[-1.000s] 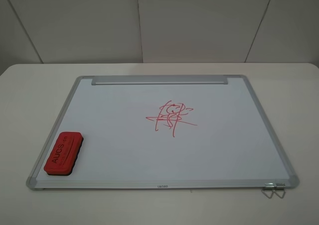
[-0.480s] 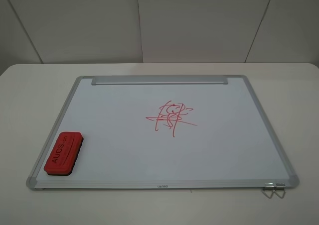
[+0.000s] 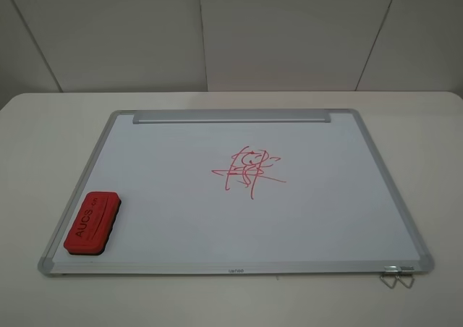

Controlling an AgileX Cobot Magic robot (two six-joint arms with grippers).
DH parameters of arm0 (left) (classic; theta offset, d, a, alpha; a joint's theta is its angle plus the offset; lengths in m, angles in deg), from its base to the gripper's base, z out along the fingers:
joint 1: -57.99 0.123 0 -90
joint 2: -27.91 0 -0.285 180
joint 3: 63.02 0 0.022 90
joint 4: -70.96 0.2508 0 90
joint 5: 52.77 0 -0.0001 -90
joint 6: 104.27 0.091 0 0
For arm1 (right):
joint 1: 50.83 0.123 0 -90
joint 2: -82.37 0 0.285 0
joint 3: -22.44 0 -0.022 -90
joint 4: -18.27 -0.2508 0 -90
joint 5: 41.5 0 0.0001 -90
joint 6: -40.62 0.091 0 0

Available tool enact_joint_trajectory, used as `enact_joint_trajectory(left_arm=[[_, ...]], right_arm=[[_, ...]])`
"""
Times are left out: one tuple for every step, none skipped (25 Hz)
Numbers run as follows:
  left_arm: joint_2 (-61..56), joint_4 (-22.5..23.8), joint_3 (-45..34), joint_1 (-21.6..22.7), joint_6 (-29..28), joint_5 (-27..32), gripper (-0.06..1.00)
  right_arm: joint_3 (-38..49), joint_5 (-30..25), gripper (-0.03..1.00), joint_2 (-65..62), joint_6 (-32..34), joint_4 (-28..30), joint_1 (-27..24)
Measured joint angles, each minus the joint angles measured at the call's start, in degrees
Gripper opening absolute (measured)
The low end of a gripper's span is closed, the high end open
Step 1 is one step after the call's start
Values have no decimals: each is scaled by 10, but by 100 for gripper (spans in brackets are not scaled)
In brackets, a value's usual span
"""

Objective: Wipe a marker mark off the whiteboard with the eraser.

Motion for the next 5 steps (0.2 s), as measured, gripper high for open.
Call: enact_joint_trajectory(left_arm=[[0,0,0,0,0,0,72],[0,0,0,0,0,0,72],[0,0,0,0,0,0,72],[0,0,0,0,0,0,72],[0,0,0,0,0,0,72]], right_arm=[[0,0,72,0,0,0,0],[0,0,72,0,0,0,0],[0,0,72,0,0,0,0],[0,0,72,0,0,0,0],[0,0,72,0,0,0,0]])
